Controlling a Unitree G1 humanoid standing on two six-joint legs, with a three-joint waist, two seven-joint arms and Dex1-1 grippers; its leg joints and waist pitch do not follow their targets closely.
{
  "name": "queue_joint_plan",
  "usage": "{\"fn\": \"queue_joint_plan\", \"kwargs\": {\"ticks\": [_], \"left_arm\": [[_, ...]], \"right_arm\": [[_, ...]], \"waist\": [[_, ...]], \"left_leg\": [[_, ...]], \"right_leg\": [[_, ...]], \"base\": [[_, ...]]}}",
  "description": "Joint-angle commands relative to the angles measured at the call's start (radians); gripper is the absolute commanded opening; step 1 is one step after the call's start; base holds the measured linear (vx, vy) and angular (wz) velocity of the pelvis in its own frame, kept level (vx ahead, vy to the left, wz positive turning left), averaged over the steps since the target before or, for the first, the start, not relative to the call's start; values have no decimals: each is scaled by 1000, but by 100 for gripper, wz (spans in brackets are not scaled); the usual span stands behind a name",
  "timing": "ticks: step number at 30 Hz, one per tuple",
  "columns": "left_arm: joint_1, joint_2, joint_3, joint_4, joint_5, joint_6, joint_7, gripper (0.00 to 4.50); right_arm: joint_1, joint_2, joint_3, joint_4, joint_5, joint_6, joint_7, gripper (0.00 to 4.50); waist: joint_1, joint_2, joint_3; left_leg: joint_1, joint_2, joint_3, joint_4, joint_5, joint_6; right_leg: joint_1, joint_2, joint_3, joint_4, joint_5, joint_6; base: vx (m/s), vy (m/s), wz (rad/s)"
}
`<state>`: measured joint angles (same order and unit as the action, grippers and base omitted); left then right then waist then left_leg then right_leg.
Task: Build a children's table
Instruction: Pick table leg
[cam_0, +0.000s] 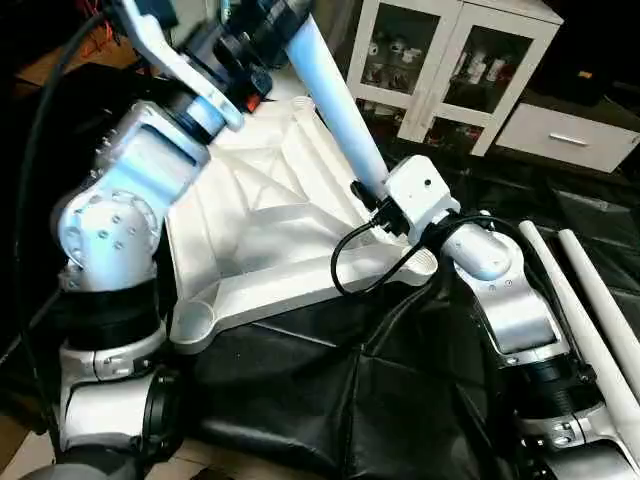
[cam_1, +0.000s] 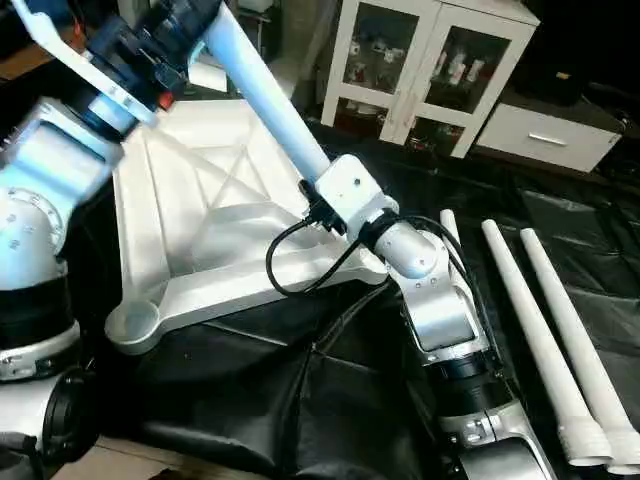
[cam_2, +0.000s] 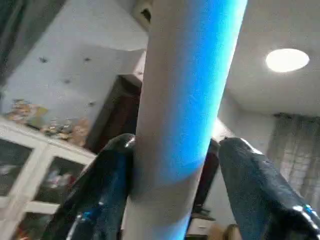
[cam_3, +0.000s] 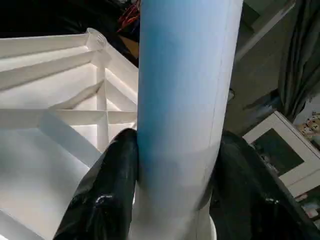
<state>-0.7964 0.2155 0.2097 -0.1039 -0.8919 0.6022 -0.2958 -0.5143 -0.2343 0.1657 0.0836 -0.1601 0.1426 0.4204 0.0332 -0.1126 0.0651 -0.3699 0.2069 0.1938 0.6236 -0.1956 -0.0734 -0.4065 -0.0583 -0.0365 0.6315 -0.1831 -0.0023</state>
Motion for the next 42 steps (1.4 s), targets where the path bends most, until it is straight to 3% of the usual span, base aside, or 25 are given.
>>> {"fn": "queue_joint_plan", "kwargs": {"ticks": [1, 11, 15, 23, 28, 29, 33, 37, 40, 42], "left_arm": [[-17, -12, -6, 23, 13, -16, 16, 261], [-28, 12, -20, 43, 111, -94, -6, 167], [-32, 10, -14, 51, 120, -104, 0, 159], [-45, -3, -6, 57, 124, -128, -16, 157], [-15, 24, -64, 6, 88, -34, -69, 157], [-13, 26, -69, 3, 88, -27, -70, 213], [-4, 24, -80, -14, 62, 4, -82, 227], [-10, 18, -86, -9, 92, -10, -57, 272], [-17, 17, -81, 4, 109, -32, -55, 272], [-26, 12, -56, 25, 109, -38, -42, 241]], "right_arm": [[-4, -3, -7, -31, 8, 1, -4, 185], [0, -8, 2, -36, 9, 6, 2, 185], [-2, -5, 3, -34, 7, 6, 0, 185], [-2, -4, 4, -35, 5, 7, -6, 185], [-1, -10, 7, -36, 6, 8, 4, 185], [-2, -10, 8, -36, 6, 8, 4, 185], [-2, -10, 10, -35, 5, 7, 5, 185], [-2, -8, 11, -35, 5, 5, 5, 185], [-3, -6, 12, -34, 4, 4, 4, 185], [-3, -6, 13, -34, 4, 2, 0, 185]], "waist": [[-3, 35, -74], [-2, 34, -75], [-2, 36, -74], [-1, 36, -76], [-2, 37, -75], [-2, 38, -75], [0, 37, -74], [-2, 36, -75], [-2, 36, -75], [-2, 38, -74]], "left_leg": [[23, 18, -9, -73, -131, -74], [23, 19, -10, -74, -120, -69], [23, 19, -10, -74, -138, -77], [23, 18, -10, -74, -119, -72], [26, 20, -10, -74, -134, -77], [25, 20, -10, -74, -136, -79], [24, 19, -9, -74, -130, -79], [23, 18, -9, -74, -126, -75], [22, 18, -10, -73, -128, -72], [22, 18, -10, -74, -131, -73]], "right_leg": [[48, -48, 40, -54, -39, -157], [50, -51, 40, -51, -23, -166], [49, -50, 40, -53, -44, -164], [50, -50, 40, -50, -13, -172], [48, -51, 39, -50, -36, -169], [47, -50, 39, -49, -37, -170], [48, -50, 40, -50, -30, -174], [50, -49, 40, -50, -23, -172], [51, -50, 40, -51, -31, -169], [50, -50, 40, -52, -36, -167]], "base": [[0, 0, 0], [0, 0, 0], [0, 0, 0], [0, 0, 0], [0, 0, 0], [0, 0, 0], [0, 0, 0], [0, 0, 0], [0, 0, 0], [0, 0, 0]]}}
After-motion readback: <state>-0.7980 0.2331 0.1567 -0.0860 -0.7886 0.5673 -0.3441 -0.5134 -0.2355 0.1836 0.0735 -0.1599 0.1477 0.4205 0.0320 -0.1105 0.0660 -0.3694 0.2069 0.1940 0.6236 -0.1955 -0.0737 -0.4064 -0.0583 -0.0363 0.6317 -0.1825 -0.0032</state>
